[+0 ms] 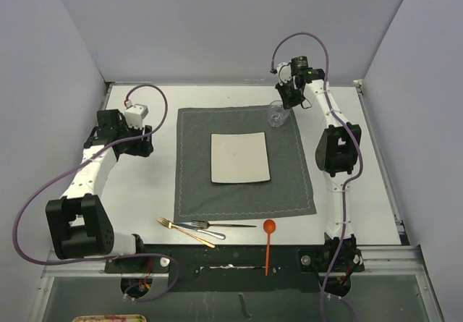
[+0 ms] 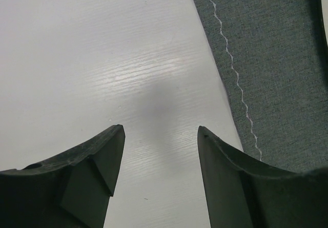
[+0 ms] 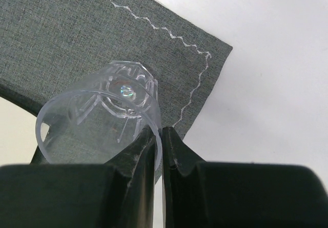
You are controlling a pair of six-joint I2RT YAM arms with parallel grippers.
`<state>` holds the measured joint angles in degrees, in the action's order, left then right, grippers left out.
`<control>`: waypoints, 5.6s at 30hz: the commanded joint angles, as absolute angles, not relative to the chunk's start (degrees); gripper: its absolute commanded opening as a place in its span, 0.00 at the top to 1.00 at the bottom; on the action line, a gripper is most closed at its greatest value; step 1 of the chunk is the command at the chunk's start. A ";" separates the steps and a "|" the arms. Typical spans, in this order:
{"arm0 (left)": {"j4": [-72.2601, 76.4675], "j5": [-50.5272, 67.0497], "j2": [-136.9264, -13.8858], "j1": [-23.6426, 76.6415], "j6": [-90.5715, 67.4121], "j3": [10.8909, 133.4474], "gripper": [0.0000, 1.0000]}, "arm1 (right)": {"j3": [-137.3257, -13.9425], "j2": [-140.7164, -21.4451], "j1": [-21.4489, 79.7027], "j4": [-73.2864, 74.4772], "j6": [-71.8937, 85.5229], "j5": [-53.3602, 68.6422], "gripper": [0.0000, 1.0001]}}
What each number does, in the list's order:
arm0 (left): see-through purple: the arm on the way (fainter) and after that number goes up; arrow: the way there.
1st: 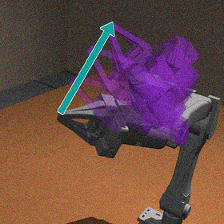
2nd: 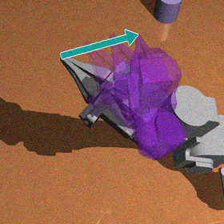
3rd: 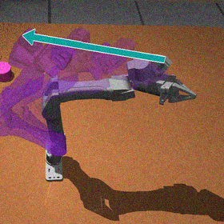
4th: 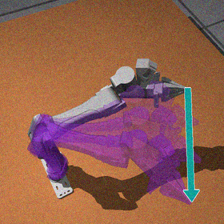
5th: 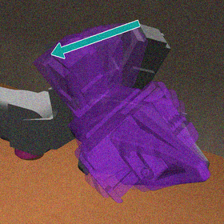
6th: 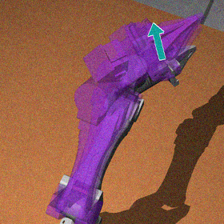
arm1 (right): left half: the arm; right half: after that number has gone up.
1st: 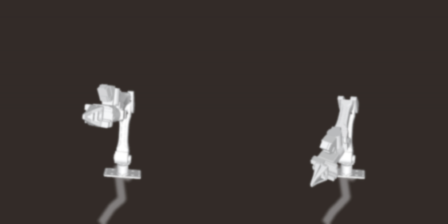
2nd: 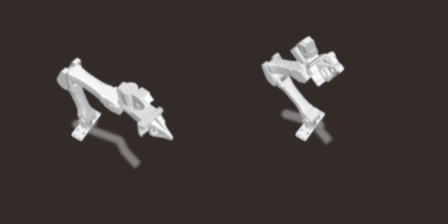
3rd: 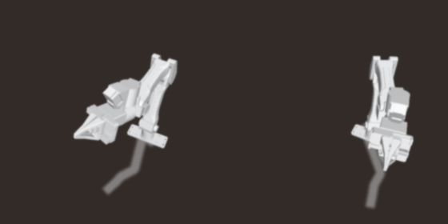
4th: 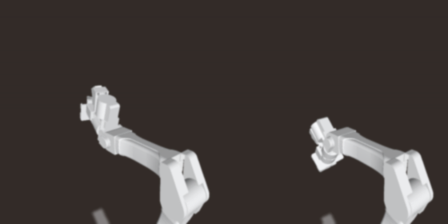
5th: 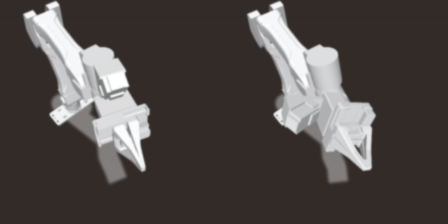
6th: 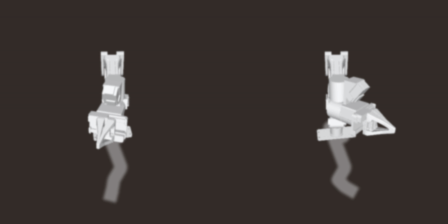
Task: Set the dinner table for one person
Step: Adjust the cup on the napkin, then pick up the fork at the center of the board.
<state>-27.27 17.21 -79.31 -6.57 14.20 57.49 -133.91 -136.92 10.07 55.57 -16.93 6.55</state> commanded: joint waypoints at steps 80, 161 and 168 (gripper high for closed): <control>-28.64 15.61 -80.89 0.99 18.92 60.69 0.40 | -133.89 -132.52 13.03 52.27 -19.40 1.20 0.62; -37.14 18.23 -46.92 12.56 26.27 40.93 0.51 | -54.25 -77.08 30.91 50.59 -32.84 28.87 0.63; -35.19 14.16 -51.11 10.54 24.18 40.99 0.50 | -52.84 -77.54 34.19 49.09 -33.93 28.10 0.63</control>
